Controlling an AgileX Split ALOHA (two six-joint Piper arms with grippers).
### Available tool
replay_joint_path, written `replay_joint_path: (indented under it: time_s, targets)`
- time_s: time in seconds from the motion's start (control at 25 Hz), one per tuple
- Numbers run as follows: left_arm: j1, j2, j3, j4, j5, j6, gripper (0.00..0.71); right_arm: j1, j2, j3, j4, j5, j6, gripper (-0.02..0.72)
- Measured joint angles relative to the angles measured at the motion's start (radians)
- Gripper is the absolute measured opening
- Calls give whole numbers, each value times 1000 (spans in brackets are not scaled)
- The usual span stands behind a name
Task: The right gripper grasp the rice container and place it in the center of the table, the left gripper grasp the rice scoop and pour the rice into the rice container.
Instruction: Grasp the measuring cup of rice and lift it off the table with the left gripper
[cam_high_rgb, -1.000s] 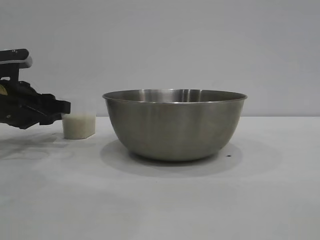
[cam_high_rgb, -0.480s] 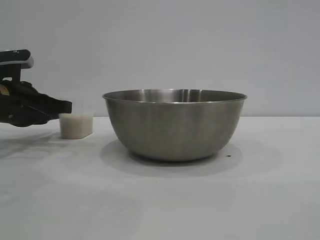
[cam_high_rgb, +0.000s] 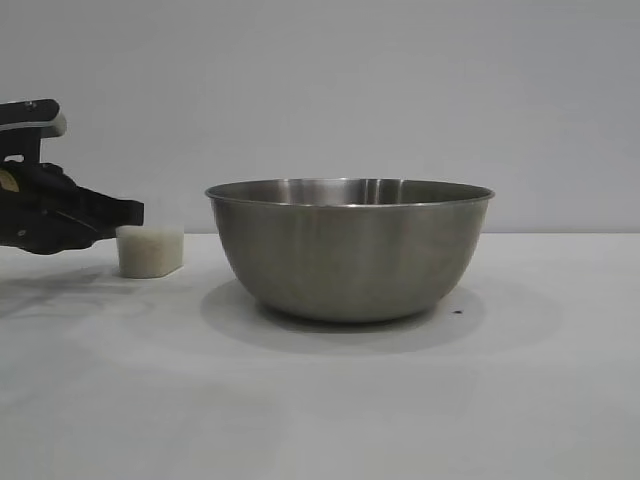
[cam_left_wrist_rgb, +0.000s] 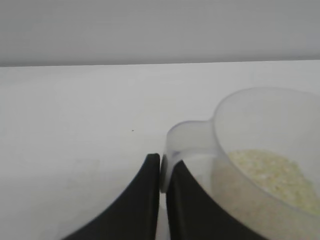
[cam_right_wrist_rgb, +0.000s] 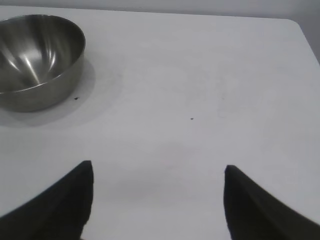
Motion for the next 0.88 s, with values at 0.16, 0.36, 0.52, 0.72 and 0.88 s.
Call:
replay_joint_path:
  time_s: [0.16,0.36,0.52,0.72,0.88]
  targets:
    - [1,-8,0,0,0,-4,0,0,0,0,0,0,2,478]
    - [1,-55,4,0,26,-4,0,0,0,0,0,0,2,478]
    - [1,-103,6,0,38,-4,0,0,0,0,0,0,2,478]
    - [1,-173,6,0,93,32,0,0,0,0,0,0,2,478]
    - [1,-232,8,1,105,42,0,0,0,0,0,0,2,478]
